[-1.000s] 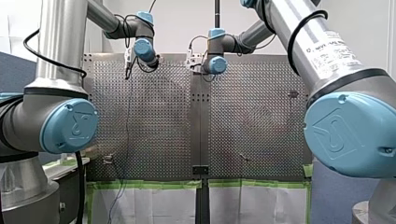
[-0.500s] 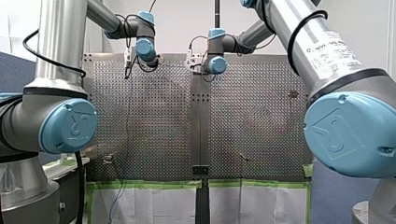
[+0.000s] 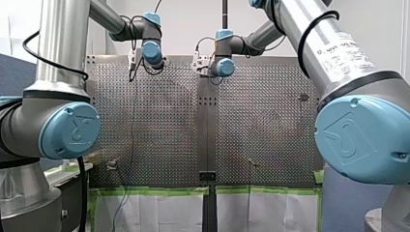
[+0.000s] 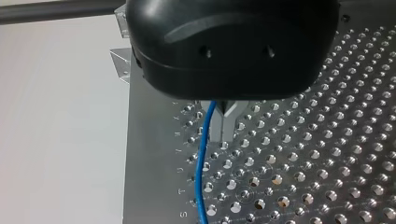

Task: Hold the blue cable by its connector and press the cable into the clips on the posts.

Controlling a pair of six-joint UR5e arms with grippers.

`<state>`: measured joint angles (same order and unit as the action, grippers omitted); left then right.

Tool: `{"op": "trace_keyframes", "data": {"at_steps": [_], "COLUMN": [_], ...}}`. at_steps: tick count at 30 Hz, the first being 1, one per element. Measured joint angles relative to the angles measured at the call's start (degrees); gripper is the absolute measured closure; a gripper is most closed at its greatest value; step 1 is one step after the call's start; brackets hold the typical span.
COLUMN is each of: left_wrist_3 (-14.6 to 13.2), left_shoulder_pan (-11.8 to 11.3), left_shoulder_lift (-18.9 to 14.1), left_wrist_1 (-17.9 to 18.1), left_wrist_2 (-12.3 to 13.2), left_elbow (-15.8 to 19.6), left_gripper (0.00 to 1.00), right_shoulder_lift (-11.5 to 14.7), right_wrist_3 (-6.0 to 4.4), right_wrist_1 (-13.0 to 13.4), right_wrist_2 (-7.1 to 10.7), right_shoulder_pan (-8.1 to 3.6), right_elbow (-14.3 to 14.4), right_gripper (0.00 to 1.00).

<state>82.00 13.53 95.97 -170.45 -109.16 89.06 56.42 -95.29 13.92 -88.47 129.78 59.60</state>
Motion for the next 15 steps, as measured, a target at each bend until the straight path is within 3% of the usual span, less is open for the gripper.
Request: {"op": "trace_keyframes", "data": {"at_steps": [9, 15], "left_wrist_3": [-0.48, -0.83], "left_shoulder_pan": [1.14, 4.22], "left_shoulder_lift": [1.48, 5.1], "left_wrist_1": [0.7, 3.35], "left_wrist_2": [0.57, -1.57], "left_elbow": [1.32, 3.85], "left_gripper": [1.0, 1.0], "right_shoulder_lift": [-0.01, 0.01], "right_wrist_3": [0.0, 0.05], "right_wrist_1": [-0.38, 0.25], "right_wrist_2": [-0.41, -2.11], "right_shoulder_pan": [-0.49, -0.88], "right_elbow": [1.65, 4.6], "right_gripper": [1.0, 1.0]}}
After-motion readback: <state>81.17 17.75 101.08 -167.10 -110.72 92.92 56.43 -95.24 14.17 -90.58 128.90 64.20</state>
